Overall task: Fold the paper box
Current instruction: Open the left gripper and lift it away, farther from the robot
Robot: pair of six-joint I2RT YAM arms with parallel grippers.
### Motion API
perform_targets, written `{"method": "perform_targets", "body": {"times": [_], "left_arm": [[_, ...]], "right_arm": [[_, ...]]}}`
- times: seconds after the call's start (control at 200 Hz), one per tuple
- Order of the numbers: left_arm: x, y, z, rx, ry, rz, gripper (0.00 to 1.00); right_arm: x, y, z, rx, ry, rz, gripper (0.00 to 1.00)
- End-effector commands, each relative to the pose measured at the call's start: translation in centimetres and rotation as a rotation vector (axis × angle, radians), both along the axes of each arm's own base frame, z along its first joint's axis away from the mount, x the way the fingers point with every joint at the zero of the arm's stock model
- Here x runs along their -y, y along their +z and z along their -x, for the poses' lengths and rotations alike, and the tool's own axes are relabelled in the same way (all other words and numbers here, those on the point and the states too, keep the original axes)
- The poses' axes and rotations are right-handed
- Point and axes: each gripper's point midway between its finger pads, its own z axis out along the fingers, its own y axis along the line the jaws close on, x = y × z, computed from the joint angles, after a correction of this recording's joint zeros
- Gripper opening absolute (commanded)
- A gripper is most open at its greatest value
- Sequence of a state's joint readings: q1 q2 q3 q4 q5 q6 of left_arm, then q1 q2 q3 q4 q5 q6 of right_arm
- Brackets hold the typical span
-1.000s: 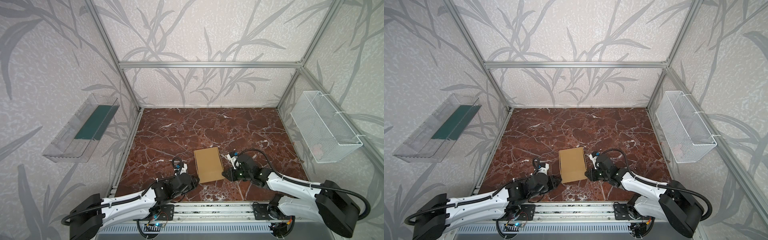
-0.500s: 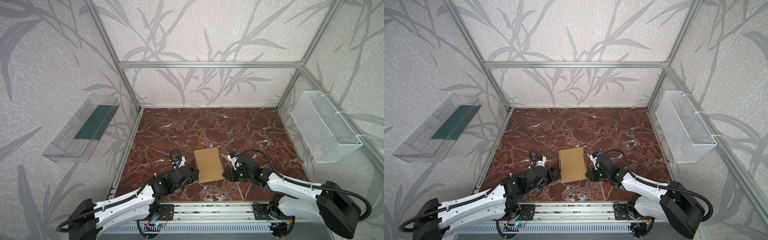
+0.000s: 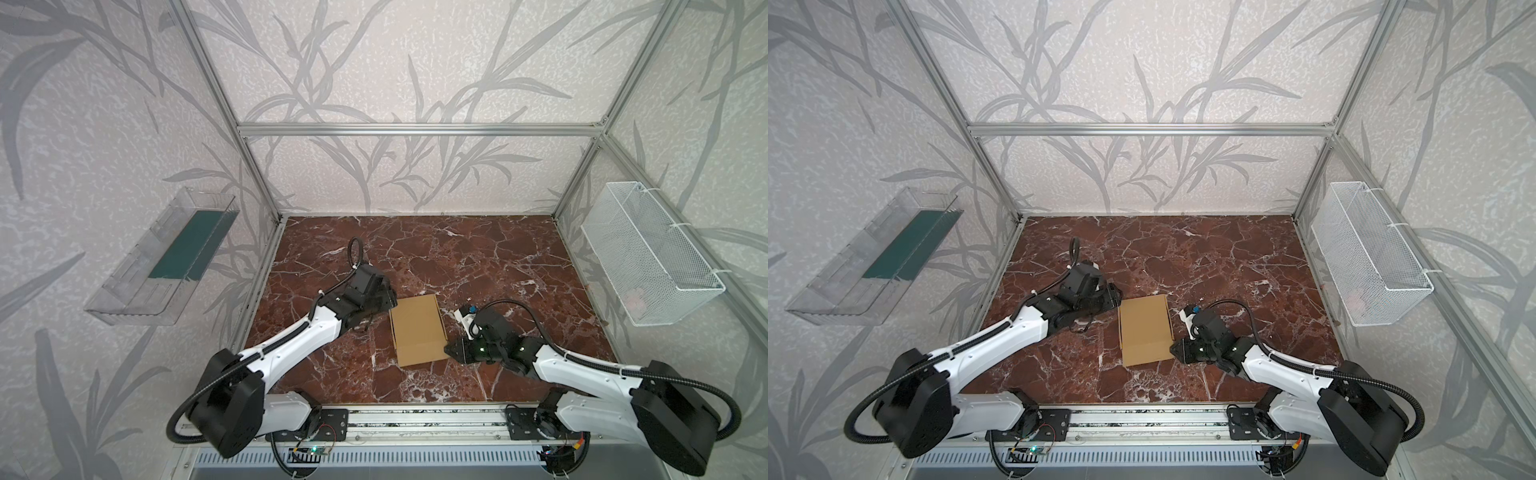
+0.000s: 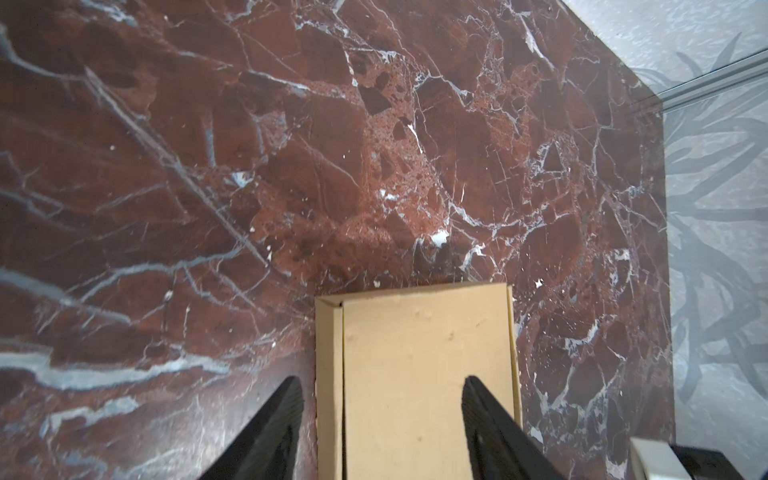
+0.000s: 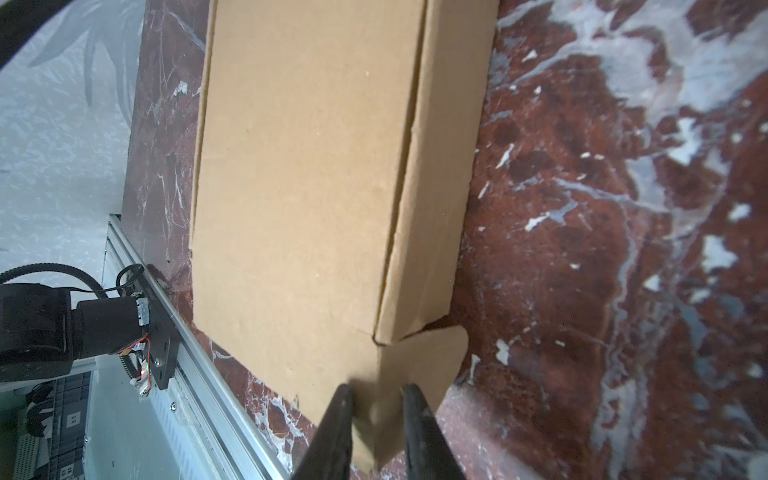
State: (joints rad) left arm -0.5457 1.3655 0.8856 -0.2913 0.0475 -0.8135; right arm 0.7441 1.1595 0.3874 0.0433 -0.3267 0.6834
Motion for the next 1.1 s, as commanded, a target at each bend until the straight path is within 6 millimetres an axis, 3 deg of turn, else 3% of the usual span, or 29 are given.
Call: {"method": "perform_targets", "body": {"times": [0.0,0.315,0.51,0.68,1.095], "left_arm": [[0.4,-1.2,-0.9,-0.075,-0.079,-0.040,0.63],[0.7,-3.7,-3.2,-0.224,-0.052,-0.086,0.63],[-0.6,-5.4,-4.2,-0.295,-0.006,-0.155,0.63],[-0.9,-5.6,-5.2,-0.343,-0.001,-0.187,0.63],[0.0,-9.0,-3.7,-0.474,-0.039,-0.175,0.63]], "right_arm": [[0.1,-0.1,0.1,-0.006,0.005,0.006,0.25],[0.2,0.1,0.2,-0.006,0.004,0.005,0.25],[0.3,0.0,0.3,-0.006,0.002,0.004,0.25],[0.2,0.1,0.2,-0.005,0.001,-0.001,0.25],[0.1,0.0,0.2,-0.010,-0.004,-0.006,0.25]]}}
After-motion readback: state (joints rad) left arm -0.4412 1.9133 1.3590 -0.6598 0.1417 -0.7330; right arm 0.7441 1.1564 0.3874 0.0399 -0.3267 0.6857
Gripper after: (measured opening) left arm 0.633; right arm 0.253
